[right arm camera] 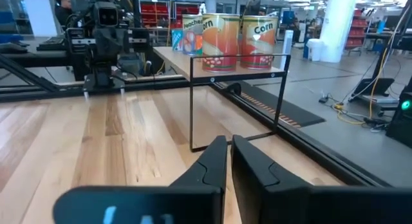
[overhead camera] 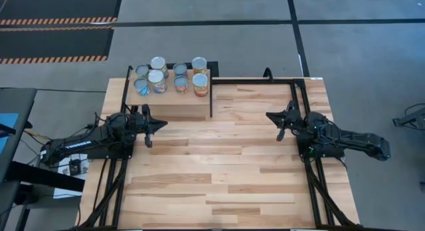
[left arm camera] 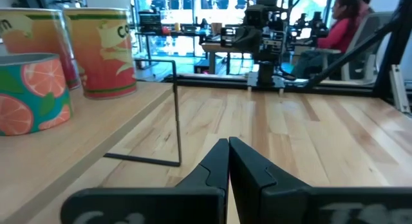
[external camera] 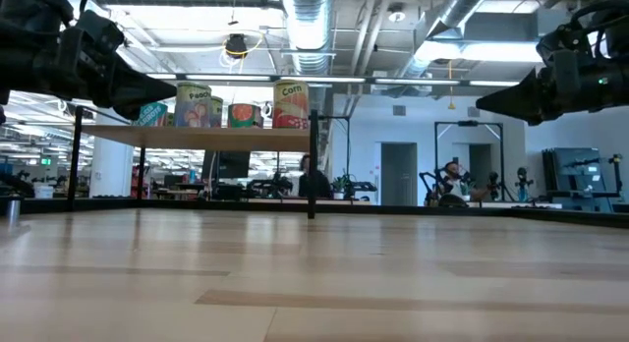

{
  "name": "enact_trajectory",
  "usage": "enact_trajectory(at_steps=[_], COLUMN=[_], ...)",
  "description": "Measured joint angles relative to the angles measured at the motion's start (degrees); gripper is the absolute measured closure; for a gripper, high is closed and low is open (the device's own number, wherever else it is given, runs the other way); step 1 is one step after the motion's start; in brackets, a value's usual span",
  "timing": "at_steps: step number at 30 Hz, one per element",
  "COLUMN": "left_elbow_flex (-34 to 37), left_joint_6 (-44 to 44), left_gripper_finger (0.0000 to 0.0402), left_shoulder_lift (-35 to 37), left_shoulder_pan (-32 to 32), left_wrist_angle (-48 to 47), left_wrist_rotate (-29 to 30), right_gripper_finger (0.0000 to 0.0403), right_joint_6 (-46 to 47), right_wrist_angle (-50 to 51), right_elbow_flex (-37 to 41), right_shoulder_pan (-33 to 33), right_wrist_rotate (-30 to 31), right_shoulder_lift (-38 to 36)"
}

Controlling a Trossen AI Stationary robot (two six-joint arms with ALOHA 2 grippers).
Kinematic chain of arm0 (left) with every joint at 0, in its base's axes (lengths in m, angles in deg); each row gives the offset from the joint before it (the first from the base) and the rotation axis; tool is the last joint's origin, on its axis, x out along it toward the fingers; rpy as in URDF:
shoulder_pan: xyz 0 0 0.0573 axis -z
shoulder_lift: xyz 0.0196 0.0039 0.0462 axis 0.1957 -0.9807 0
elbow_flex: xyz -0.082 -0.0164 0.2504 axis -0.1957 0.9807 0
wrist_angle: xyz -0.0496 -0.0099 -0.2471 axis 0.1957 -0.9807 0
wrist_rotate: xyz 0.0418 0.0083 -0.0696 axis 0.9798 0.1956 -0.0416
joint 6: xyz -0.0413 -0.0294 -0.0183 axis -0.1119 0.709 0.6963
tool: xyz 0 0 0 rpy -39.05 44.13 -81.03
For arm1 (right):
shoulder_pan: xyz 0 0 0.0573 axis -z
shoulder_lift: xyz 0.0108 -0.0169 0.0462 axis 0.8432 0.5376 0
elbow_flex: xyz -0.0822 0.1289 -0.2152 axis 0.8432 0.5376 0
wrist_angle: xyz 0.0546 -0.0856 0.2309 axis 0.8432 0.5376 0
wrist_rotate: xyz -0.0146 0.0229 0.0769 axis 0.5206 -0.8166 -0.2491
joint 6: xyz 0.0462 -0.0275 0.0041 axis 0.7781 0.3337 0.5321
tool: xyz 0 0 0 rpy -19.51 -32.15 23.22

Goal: Pick and place cans onto a shelf
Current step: Return to Home Position

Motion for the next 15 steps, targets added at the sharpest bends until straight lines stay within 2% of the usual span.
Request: enact_trajectory(at_steps=[15], left_elbow_flex=[0.02], left_joint_6=[1.16], left_gripper_finger=[0.0401], left_shoulder_lift=[0.00], left_shoulder_pan=[0.00], left_wrist_angle=[-0.09], left_wrist_rotate=[0.78], right_gripper_finger=[0.0355], right_joint_6=[0.13], right_wrist_angle=[0.11], right_elbow_flex=[0.02], right_shoulder_pan=[0.00], right_wrist_rotate=[0.03], right_shoulder_lift=[-0.01])
